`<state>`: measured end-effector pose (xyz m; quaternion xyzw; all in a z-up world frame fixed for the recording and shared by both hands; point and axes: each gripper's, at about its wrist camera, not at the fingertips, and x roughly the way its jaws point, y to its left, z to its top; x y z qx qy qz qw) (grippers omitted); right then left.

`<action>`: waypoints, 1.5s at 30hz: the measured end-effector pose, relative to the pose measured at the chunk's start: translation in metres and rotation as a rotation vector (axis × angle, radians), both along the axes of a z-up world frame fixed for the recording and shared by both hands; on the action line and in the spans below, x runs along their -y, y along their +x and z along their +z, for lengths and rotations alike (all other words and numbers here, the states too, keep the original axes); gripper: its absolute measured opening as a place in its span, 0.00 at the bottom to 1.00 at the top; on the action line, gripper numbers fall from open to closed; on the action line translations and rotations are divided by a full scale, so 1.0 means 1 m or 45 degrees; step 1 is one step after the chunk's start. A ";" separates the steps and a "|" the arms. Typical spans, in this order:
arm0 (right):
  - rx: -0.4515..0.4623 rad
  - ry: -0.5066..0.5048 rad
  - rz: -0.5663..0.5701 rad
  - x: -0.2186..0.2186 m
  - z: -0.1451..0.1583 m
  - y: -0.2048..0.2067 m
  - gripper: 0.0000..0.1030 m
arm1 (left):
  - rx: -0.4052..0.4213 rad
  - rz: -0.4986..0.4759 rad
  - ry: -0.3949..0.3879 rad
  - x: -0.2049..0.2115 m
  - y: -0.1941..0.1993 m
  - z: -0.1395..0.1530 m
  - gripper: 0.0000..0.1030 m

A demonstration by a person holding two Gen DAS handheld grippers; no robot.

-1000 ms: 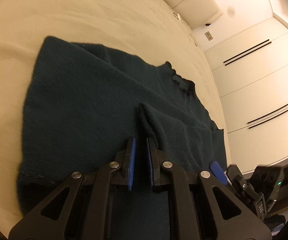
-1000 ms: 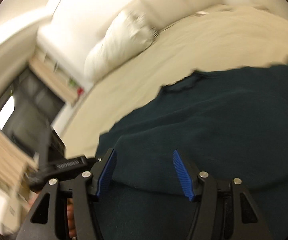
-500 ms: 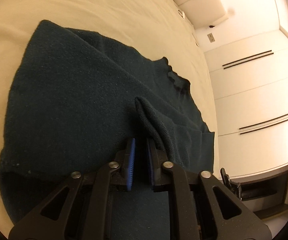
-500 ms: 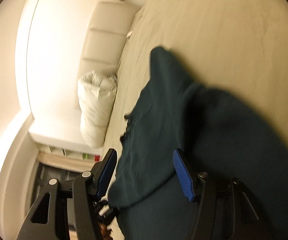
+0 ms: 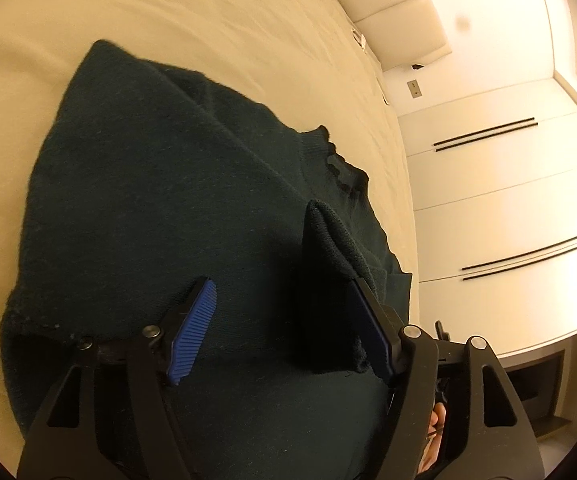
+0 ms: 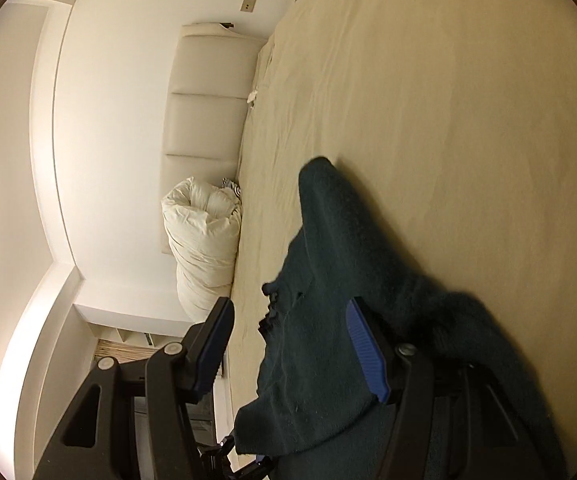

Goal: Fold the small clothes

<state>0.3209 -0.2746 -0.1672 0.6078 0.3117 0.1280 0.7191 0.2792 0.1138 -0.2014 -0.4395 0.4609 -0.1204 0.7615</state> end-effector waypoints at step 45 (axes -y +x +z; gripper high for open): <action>0.071 0.204 -0.050 0.043 -0.007 0.010 0.69 | 0.251 -0.239 0.275 0.053 0.048 0.058 0.10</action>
